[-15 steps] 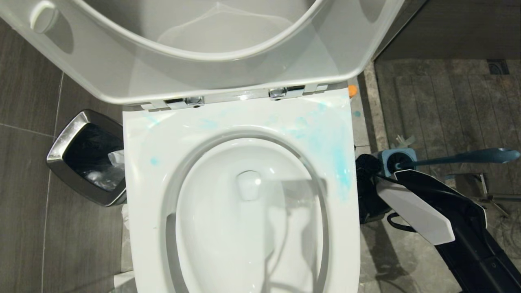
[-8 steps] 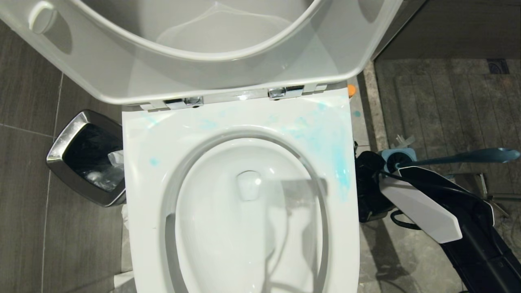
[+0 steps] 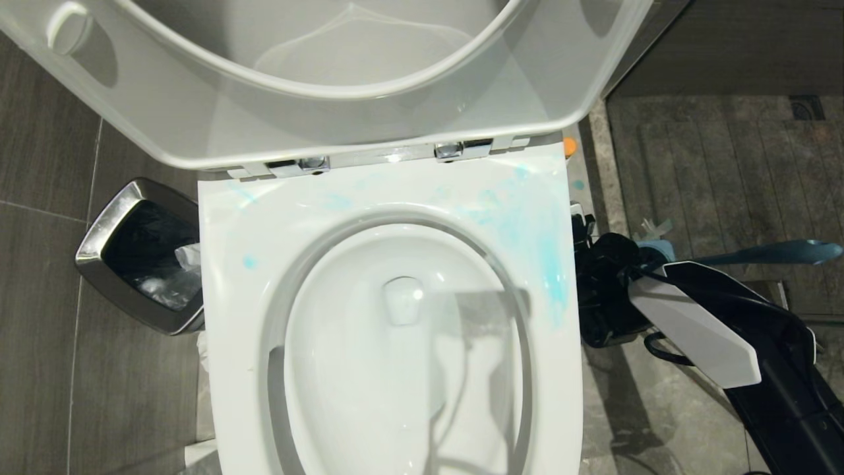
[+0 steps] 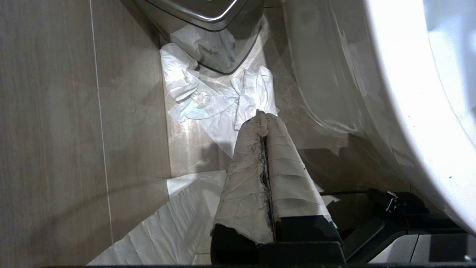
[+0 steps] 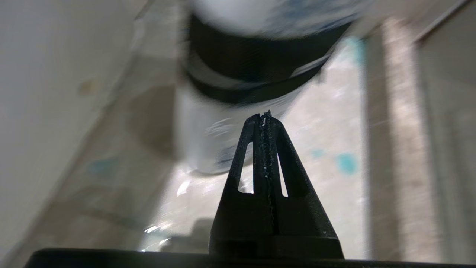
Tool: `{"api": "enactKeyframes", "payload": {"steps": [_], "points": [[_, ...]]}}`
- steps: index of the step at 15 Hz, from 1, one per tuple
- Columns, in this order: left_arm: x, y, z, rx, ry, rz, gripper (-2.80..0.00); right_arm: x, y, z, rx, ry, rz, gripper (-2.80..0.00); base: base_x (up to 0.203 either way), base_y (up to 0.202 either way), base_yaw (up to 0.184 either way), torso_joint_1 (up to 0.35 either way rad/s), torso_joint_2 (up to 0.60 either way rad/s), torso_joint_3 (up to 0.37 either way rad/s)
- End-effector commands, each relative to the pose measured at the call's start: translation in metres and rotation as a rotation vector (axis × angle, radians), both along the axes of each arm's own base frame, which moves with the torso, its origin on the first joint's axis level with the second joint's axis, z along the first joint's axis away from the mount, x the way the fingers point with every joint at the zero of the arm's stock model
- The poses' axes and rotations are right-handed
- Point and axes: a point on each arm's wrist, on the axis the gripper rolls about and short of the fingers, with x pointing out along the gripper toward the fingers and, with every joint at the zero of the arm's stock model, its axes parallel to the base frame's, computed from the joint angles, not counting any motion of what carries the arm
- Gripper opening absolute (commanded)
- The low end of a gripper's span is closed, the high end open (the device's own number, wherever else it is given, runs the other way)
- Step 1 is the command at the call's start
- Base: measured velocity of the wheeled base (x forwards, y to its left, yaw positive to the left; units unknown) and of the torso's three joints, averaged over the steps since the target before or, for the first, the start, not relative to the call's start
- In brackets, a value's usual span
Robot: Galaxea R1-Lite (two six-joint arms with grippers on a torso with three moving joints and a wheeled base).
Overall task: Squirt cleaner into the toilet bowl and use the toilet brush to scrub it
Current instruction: Pour in the cleaning agent
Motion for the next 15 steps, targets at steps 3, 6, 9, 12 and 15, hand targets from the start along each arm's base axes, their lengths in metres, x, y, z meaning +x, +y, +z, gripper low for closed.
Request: {"api": "enactKeyframes", "payload": {"steps": [3,6,9,12,15], "points": [[0.000,0.000,0.000,0.001,0.001,0.000,-2.80,0.012,-0.012,0.014,-0.020,-0.110,-0.047,-2.80,0.000,0.000,0.000,0.000,0.00,0.000],[0.000,0.000,0.000,0.001,0.003,0.000,-2.80,0.019,-0.014,0.016,-0.017,-0.165,-0.056,-2.80,0.000,0.000,0.000,0.000,0.00,0.000],[0.000,0.000,0.000,0.001,0.000,0.000,-2.80,0.024,-0.012,0.018,-0.025,-0.222,-0.031,-2.80,0.000,0.000,0.000,0.000,0.00,0.000],[0.000,0.000,0.000,0.001,0.000,0.000,-2.80,0.024,-0.012,0.018,-0.034,-0.226,-0.017,-2.80,0.000,0.000,0.000,0.000,0.00,0.000],[0.000,0.000,0.000,0.001,0.000,0.000,-2.80,0.022,-0.012,0.020,-0.037,-0.210,-0.019,-2.80,0.000,0.000,0.000,0.000,0.00,0.000]]}}
